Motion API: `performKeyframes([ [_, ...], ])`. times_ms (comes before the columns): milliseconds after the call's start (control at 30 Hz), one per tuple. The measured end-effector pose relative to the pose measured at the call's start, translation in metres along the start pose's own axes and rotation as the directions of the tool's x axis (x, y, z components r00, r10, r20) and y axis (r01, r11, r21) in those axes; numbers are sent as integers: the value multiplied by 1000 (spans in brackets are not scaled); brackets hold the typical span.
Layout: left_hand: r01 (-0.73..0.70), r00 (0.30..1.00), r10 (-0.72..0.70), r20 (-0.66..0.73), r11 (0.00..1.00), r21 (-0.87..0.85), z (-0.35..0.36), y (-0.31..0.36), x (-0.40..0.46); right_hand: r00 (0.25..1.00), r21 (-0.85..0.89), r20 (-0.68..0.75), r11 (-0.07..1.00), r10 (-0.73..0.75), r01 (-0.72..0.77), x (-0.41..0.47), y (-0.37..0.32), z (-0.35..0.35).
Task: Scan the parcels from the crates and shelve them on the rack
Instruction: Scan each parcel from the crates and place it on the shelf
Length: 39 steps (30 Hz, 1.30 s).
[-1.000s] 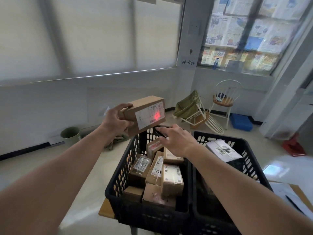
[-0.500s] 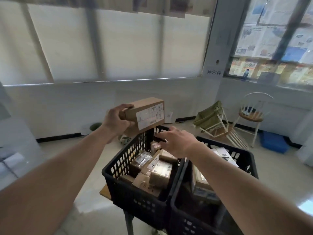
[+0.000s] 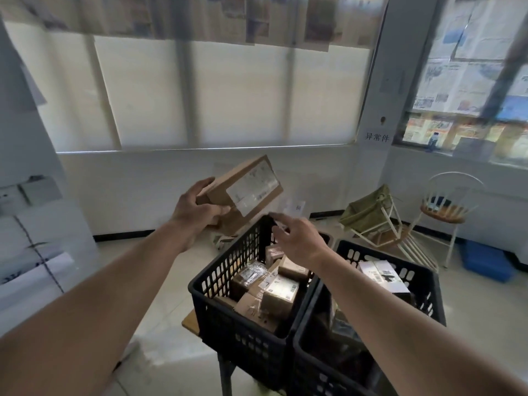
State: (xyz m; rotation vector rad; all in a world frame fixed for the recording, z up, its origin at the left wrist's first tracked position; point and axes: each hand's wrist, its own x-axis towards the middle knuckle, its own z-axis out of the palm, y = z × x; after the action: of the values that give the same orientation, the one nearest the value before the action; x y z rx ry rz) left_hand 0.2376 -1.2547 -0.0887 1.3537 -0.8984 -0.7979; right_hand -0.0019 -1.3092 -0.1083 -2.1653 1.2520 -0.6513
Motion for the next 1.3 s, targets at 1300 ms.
performKeyframes([
  [1300,-196,690,664,-288,554,809,-177,68,-255,898,809,-48,510,-436,291,-97,-250,131],
])
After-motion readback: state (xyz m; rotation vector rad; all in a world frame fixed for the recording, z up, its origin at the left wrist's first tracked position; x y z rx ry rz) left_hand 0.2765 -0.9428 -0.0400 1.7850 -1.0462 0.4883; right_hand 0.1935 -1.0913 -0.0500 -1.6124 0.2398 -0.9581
